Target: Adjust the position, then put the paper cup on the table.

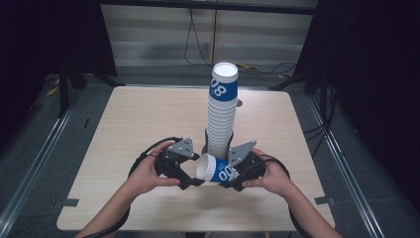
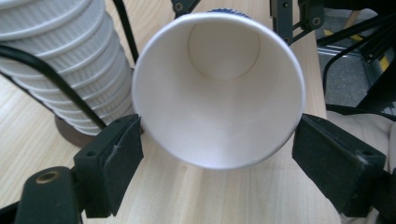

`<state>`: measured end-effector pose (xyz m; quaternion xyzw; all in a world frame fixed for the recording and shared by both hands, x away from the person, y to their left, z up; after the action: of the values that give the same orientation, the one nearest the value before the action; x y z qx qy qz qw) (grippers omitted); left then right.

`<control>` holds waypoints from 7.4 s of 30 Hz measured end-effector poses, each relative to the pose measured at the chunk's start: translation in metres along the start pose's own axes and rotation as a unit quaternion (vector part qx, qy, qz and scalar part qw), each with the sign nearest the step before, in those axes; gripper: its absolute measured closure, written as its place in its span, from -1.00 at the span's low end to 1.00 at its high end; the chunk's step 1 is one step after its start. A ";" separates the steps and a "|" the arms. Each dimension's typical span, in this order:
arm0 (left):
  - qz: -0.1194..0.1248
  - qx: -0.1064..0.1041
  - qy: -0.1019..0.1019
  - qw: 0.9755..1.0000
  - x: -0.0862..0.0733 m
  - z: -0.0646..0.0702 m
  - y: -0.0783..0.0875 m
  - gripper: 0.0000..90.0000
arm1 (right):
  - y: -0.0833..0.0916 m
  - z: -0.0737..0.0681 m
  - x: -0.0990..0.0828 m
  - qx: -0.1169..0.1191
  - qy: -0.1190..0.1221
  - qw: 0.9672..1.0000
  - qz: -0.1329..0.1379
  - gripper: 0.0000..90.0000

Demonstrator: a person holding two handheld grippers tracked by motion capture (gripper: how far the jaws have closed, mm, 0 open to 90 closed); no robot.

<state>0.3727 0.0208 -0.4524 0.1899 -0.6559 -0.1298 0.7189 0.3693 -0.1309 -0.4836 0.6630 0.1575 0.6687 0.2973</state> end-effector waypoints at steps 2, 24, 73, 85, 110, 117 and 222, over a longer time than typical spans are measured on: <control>-0.002 0.000 -0.003 1.000 0.001 0.000 -0.002 -0.65 | -0.001 0.000 0.001 0.002 0.003 1.000 0.000 -0.33; -0.005 0.004 -0.017 1.000 0.004 -0.003 -0.002 -0.66 | -0.001 0.000 0.002 0.006 0.003 1.000 0.003 -0.33; -0.003 0.003 -0.023 1.000 0.009 -0.001 -0.010 -0.65 | -0.006 -0.001 0.002 0.005 0.006 1.000 0.007 -0.33; -0.008 0.013 -0.030 0.999 0.016 0.001 -0.007 -0.58 | -0.011 -0.002 0.002 0.004 0.003 1.000 0.012 -0.34; -0.039 0.038 -0.016 0.998 0.014 -0.006 0.007 -0.53 | -0.007 0.001 -0.006 -0.015 -0.043 0.999 0.012 -0.64; -0.051 0.042 -0.012 0.998 0.009 -0.007 0.010 -0.53 | -0.006 0.001 -0.011 -0.021 -0.067 0.998 0.010 -0.69; -0.165 0.016 0.001 0.986 -0.026 -0.018 0.001 -0.66 | 0.004 -0.003 -0.037 -0.032 -0.107 0.994 0.014 -0.71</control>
<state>0.3879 0.0350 -0.4766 0.3068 -0.6168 -0.2362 0.6853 0.3637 -0.1554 -0.5105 0.7229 0.0946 0.6028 0.3242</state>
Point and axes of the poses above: each handheld gripper's, and its own axes: y roughly backward along the jaws, x roughly out of its top, z roughly to its right, the point moved 7 cm from there along -y, roughly forward along the jaws, and after that the axes turned 14 degrees about z, right-handed, at the moved point
